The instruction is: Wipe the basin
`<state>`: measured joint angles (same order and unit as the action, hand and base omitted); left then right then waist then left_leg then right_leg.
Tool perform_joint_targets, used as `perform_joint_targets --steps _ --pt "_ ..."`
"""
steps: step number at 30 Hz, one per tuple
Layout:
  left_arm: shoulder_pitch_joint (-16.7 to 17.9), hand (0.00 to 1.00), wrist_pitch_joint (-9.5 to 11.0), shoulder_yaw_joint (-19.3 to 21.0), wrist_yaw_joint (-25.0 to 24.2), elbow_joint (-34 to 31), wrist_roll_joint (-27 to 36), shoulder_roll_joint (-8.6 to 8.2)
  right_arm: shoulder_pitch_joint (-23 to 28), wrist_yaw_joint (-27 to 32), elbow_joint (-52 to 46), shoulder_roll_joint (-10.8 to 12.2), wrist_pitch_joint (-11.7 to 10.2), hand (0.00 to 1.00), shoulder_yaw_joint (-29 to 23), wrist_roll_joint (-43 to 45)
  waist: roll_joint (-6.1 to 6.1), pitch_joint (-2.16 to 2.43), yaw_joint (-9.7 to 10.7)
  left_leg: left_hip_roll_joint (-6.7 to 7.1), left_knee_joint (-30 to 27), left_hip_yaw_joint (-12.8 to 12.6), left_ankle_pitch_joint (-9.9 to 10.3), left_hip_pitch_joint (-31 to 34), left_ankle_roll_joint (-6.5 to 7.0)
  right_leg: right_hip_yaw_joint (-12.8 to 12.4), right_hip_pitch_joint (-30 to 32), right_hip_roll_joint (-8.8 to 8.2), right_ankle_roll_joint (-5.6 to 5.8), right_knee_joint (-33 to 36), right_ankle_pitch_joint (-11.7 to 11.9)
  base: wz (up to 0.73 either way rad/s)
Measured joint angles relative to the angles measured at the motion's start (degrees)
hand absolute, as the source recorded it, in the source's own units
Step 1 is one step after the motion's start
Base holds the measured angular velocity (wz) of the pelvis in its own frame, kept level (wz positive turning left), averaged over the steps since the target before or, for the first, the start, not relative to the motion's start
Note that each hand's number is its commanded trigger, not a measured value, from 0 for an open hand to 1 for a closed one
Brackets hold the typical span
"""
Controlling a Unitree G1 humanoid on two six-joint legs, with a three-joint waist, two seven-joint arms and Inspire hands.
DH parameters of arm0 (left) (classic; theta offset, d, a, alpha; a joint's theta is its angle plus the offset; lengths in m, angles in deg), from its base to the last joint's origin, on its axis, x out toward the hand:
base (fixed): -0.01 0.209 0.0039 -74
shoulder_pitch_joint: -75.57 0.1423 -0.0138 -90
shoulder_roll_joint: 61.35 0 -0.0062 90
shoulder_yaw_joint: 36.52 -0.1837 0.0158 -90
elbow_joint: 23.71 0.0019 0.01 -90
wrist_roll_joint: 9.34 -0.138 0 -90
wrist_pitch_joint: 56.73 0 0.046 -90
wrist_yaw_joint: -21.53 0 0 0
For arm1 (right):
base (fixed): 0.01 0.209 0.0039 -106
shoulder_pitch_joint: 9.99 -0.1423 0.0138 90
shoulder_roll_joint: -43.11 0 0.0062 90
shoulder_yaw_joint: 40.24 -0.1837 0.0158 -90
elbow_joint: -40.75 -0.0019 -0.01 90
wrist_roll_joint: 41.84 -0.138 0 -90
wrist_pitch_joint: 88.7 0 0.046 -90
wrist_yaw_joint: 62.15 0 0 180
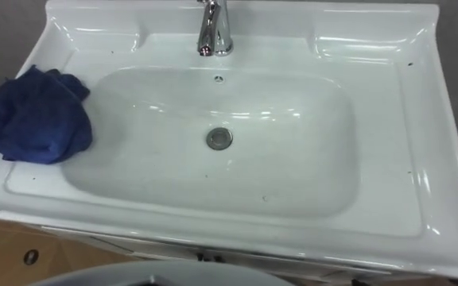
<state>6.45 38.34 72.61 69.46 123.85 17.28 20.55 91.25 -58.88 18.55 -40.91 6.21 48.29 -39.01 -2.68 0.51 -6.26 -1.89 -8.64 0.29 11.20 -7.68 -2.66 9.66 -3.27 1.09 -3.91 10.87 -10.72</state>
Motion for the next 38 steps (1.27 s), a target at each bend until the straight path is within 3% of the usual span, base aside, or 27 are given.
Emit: perform_joint_targets --steps 2,5,9,11,17,29,38 --pt "-1.4 0.0 -0.9 -4.4 -3.8 4.3 -8.1 0.01 -0.1 -0.3 1.6 0.1 -0.1 0.0 0.4 -0.6 0.16 -0.09 0.7 0.01 0.0 -0.1 0.0 0.0 0.0 0.0 -0.1 -0.01 0.03 0.0 0.0 0.0" --pt "-3.2 0.0 -2.7 -7.9 -8.1 7.0 -15.5 -0.55 -0.5 -0.5 3.4 0.4 0.0 0.0 1.2 -0.7 0.5 -0.2 2.2 0.0 0.0 -0.1 0.0 -0.1 0.0 -0.1 -0.1 0.0 0.1 0.0 -0.1 0.0" --pt "-4.0 0.0 -4.2 -9.0 -12.8 7.2 -21.8 -0.79 -0.8 -1.7 4.6 0.4 0.2 0.0 1.3 0.0 1.13 -0.25 4.1 -0.03 0.1 -0.5 0.0 -0.4 0.01 -0.5 -0.1 0.03 0.09 0.0 0.0 -0.07" --pt "-4.0 0.0 -5.4 -9.3 -15.4 7.2 -24.7 -0.77 -0.9 -2.3 5.6 0.4 0.3 0.0 1.4 0.0 1.32 -0.41 4.8 -0.11 0.3 -1.9 0.0 -0.9 0.02 -1.3 -0.6 0.09 0.1 0.0 0.0 -0.18" --pt "-5.3 0.0 -8.7 -10.2 -21.7 7.1 -29.1 -0.77 -1.0 -4.5 6.6 0.9 2.5 0.0 1.5 1.0 1.77 -0.62 6.1 -0.11 0.4 -3.5 0.1 -1.8 0.1 -2.4 -0.6 0.15 0.14 0.0 0.0 -0.13" --pt "-6.6 0.0 -12.5 -12.9 -31.8 7.3 -31.4 -0.82 -2.3 -6.0 6.8 2.2 4.1 0.0 2.4 6.1 3.07 -0.77 7.6 -0.47 0.4 -6.5 0.5 -2.9 0.77 -4.8 -0.9 0.69 0.13 0.1 -0.1 -0.12" --pt "-6.0 0.0 -16.7 -14.8 -37.5 7.1 -33.6 -0.75 -2.2 -7.7 6.3 2.9 7.7 0.0 2.4 6.9 3.15 -0.72 8.0 -0.37 0.4 -6.5 0.7 -3.4 0.99 -5.1 -0.5 0.61 0.25 1.0 -0.3 -0.02"
